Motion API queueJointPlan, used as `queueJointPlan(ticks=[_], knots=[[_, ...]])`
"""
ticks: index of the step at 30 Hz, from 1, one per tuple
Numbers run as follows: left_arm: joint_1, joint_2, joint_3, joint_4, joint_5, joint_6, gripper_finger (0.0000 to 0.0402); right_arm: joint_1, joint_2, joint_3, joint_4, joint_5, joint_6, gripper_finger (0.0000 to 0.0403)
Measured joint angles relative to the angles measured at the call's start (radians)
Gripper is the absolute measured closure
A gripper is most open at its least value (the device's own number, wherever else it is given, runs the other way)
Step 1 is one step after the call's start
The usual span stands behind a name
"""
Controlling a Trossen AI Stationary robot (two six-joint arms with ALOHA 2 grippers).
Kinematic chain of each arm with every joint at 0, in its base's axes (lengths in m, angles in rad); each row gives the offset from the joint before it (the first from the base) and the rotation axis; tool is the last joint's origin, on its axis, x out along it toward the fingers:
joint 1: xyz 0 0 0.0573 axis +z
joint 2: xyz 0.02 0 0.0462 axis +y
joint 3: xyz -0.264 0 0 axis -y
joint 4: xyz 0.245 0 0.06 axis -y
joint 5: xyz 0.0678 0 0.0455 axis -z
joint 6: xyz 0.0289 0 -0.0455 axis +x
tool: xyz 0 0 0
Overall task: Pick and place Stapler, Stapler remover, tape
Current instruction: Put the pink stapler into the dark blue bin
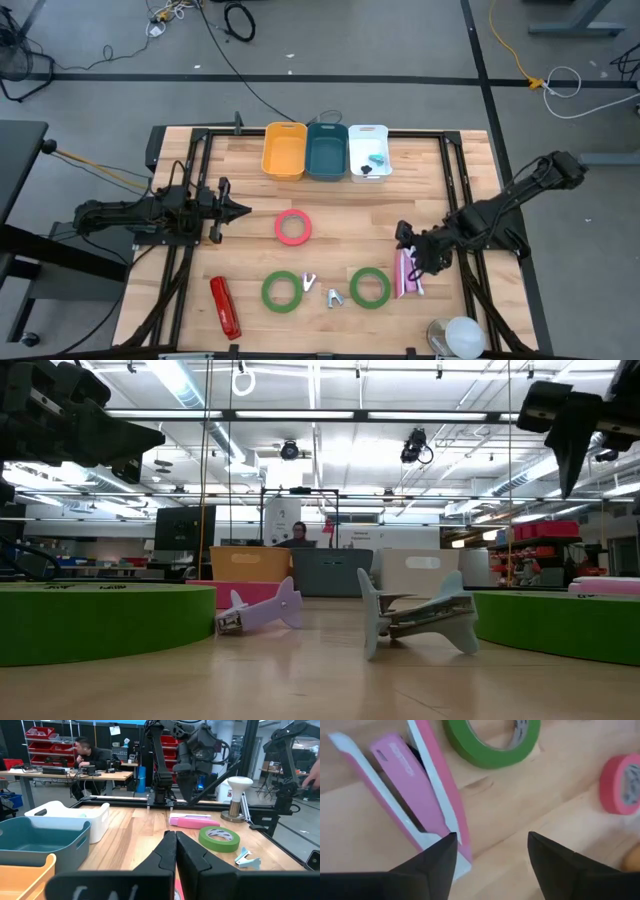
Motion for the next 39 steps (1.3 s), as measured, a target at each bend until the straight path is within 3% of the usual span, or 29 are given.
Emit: queueJointPlan(ticks=[5,18,29,39], knots=[[0.000,0.000,0.000,0.000,0.000,0.000,0.0392,0.026,0.000,0.000,-0.001,0.106,-0.005,0.0137],[0.000,0.000,0.000,0.000,0.000,0.000,0.0392,0.027,0.000,0.023,-0.077,0.053,-0.014,0.0126],[0.000,0.000,0.000,0.000,0.000,0.000,0.0392,0.026,0.000,0.176,-0.106,0.083,0.140,0.0102],[0.000,0.000,0.000,0.000,0.000,0.000,0.0392,0.026,0.003,0.230,-0.234,0.124,0.234,0.0079]])
